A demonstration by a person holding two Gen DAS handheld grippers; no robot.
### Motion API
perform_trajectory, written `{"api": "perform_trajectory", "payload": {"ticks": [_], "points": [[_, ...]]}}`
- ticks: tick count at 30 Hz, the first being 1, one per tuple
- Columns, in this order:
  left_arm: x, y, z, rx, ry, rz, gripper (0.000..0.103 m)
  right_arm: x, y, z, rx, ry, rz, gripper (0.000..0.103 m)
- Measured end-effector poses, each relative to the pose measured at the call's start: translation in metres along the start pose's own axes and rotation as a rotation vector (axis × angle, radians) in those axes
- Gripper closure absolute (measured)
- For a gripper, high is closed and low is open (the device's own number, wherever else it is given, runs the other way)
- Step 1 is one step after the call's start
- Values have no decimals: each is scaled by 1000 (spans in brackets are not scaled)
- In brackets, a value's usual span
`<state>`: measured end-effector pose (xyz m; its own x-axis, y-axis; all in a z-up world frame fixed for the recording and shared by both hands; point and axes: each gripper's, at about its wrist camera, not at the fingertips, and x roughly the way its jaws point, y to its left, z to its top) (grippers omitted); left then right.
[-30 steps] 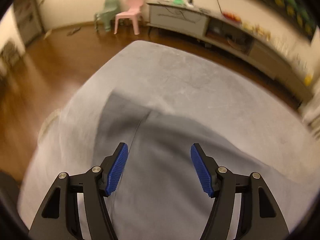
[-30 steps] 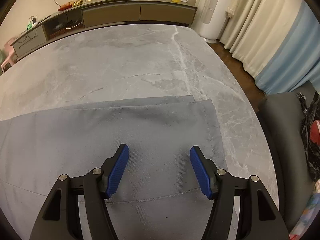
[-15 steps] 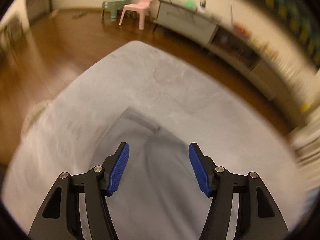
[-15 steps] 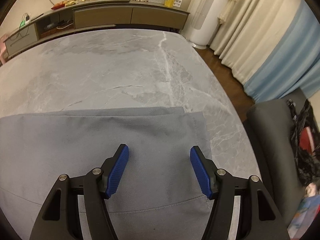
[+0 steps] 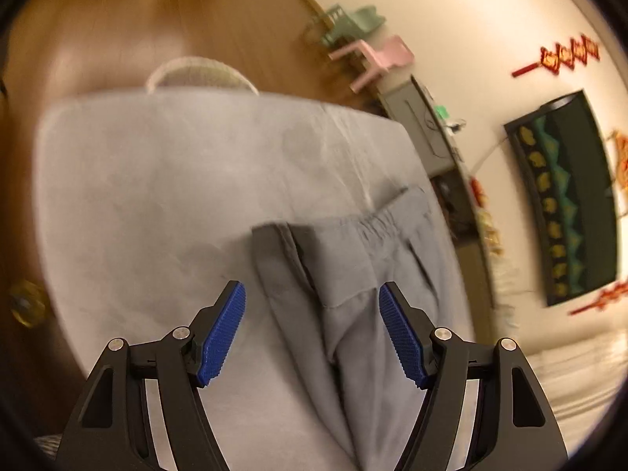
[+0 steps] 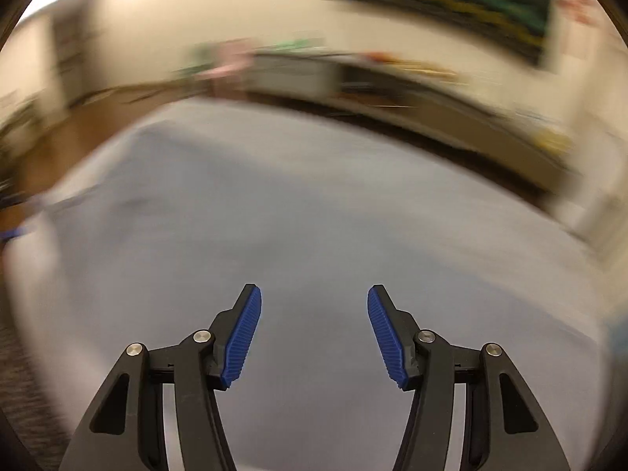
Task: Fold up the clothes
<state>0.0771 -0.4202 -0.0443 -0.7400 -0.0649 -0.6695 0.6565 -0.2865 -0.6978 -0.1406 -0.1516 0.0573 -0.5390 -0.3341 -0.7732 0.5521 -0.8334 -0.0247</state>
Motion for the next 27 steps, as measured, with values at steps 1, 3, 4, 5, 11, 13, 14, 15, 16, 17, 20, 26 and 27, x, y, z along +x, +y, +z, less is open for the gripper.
{"api": "perform_trajectory", "payload": {"ticks": [1,3,4,5,11,13,14,15,16,17,20,26,27], "points": [[-2,6,2,-15,-11,-5,30,7,41,11,-48,-3,66,45],[-5,17,7,-46,-33,-15,30,23,123,32,-145,-9,197,43],[-6,22,10,-61,-44,-20,30,30,159,40,-202,-4,250,42],[-8,28,12,-76,-55,-26,30,39,197,50,-258,-5,295,42],[5,44,26,-65,8,-66,30,113,317,90,-472,140,309,63],[17,37,20,-17,53,-57,30,140,319,94,-477,216,248,100],[24,32,17,7,76,-50,30,139,310,99,-441,201,234,100],[27,28,14,17,89,-52,30,138,301,104,-404,184,222,101],[32,23,11,27,102,-57,30,129,287,110,-350,161,236,101],[37,17,9,37,116,-62,30,117,271,116,-292,131,258,101],[49,-4,-5,82,172,-104,30,96,255,120,-238,84,272,101],[67,-34,-22,162,185,-106,30,81,248,112,-185,69,322,101],[68,-36,-24,183,171,-81,51,80,248,114,-177,72,353,101]]}}
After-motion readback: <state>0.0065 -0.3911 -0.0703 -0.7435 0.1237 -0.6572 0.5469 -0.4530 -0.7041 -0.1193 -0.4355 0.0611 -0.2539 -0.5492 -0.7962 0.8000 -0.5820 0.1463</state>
